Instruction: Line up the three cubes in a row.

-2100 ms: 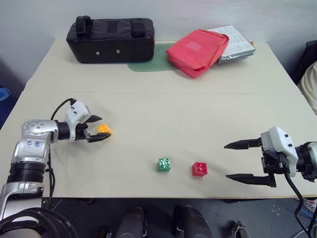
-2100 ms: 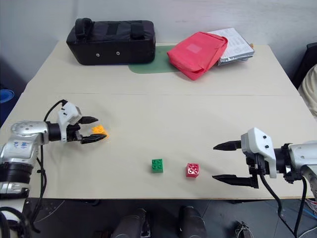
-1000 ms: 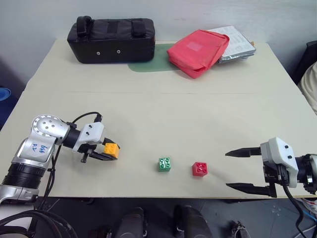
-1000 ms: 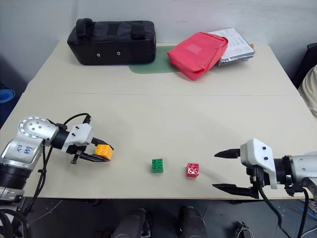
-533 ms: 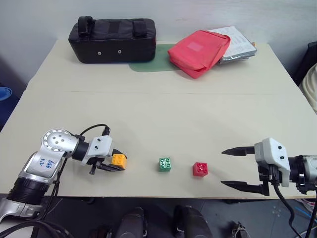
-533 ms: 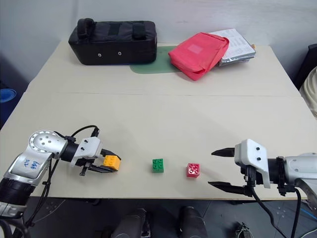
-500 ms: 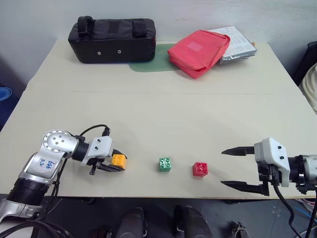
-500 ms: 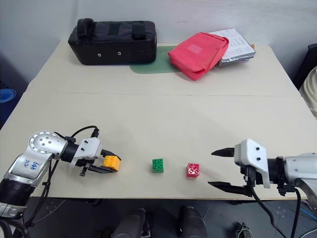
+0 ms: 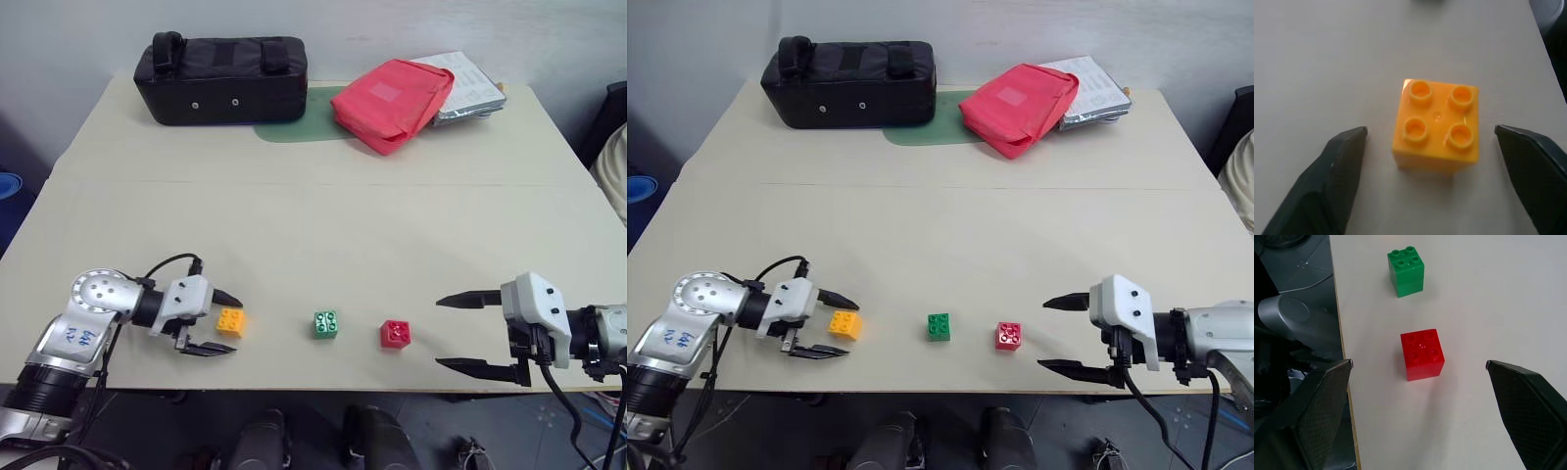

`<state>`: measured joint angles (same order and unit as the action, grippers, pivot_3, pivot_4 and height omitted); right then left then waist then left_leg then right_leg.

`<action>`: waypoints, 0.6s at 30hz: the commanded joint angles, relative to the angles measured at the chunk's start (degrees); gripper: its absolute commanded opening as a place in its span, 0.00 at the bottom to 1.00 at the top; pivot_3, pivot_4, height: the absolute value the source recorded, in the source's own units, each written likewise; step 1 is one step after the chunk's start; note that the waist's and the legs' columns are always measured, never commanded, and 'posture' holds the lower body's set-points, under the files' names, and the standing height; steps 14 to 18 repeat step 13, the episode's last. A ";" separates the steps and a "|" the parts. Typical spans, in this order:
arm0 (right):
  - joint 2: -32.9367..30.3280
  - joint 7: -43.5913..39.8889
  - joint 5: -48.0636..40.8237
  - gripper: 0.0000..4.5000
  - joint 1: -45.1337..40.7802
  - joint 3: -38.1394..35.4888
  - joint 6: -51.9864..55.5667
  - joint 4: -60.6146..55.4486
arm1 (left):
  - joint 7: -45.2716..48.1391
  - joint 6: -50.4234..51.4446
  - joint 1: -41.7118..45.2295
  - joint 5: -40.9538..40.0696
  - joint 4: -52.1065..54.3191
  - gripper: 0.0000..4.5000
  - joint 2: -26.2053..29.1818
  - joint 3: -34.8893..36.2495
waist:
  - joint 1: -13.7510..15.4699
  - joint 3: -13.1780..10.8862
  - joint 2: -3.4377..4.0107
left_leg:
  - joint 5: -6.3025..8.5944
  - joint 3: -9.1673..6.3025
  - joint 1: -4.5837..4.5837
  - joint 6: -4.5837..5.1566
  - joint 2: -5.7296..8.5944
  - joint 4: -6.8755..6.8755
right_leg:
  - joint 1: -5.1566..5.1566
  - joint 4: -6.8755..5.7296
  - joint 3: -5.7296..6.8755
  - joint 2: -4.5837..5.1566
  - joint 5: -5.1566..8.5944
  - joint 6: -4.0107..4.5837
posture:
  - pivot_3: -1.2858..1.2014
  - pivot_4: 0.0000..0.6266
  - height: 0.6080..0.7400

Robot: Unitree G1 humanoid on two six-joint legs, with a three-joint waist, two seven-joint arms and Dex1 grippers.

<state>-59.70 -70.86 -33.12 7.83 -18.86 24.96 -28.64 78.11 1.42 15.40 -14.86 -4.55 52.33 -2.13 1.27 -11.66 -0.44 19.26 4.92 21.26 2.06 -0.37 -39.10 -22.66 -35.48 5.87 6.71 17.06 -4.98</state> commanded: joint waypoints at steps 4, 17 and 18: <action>-3.18 -9.04 -1.90 1.00 1.54 -10.03 -2.74 7.24 | 6.57 9.96 -3.13 -9.39 2.06 0.99 11.26 12.31 | -0.10 -0.01 0.01 | 0.01 0.00 0.00 0.01 -0.01 0.01 | 0.01 0.04 0.00 0.00 0.01 0.01 | 0.52 0.24 1.00; -5.72 -20.63 -2.76 1.00 0.82 -14.11 -6.25 19.16 | 13.23 10.98 -11.30 -12.98 -0.42 0.99 21.66 25.36 | -0.52 -0.05 0.11 | 0.07 -0.02 -0.04 -0.05 -0.05 0.11 | -0.01 0.08 0.02 0.01 0.06 0.11 | 0.52 0.24 1.00; -5.72 -20.63 -2.76 1.00 0.82 -14.11 -6.25 19.16 | 13.23 10.98 -11.30 -12.98 -0.42 0.99 21.66 25.36 | -0.52 -0.05 0.11 | 0.07 -0.02 -0.04 -0.05 -0.05 0.11 | -0.01 0.08 0.02 0.01 0.06 0.11 | 0.52 0.24 1.00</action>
